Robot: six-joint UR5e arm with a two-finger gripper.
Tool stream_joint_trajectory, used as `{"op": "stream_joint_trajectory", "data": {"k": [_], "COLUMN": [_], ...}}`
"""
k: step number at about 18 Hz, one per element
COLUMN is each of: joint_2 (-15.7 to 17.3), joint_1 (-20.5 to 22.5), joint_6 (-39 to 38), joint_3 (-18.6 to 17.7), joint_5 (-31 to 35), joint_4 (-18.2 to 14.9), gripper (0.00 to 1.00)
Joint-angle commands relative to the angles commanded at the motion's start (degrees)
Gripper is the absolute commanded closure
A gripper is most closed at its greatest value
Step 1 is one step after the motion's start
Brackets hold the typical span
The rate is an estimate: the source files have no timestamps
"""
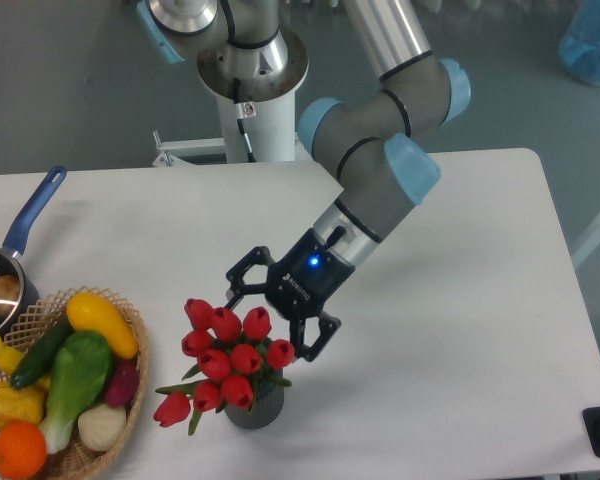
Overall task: Pick up the flowers from the vase
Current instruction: 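Move the open gripper down to the red tulip stems above the vase, then close the gripper around the tulip stems below the blooms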
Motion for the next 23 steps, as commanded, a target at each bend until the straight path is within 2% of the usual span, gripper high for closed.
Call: {"op": "stream_joint_trajectory", "data": {"k": [1, 2, 3, 5, 6, 7, 11, 19, 23], "joint_2": [0.0, 0.0, 0.0, 0.09, 0.17, 0.26, 0.79, 0.88, 2.9], "joint_1": [-0.09, -0.09, -0.09, -0.09, -0.09, -0.09, 0.44, 1.75, 3.77], "joint_6": [-0.09, -0.09, -0.09, 0.0, 0.0, 0.0, -0.09, -1.58, -2.02], "joint_3": [-0.09, -0.09, -0.09, -0.09, -0.09, 0.0, 0.09, 2.46, 2.64], "joint_5": [0.0, 0.0, 0.0, -0.09, 0.0, -0.09, -0.52, -5.88, -10.62], "joint_4": [0.0, 0.0, 0.0, 0.09, 0.09, 0.09, 0.09, 0.18, 0.09], "gripper": [0.07, 0.19, 0.61, 0.88, 0.95, 0.98, 0.98, 0.98, 0.98]}}
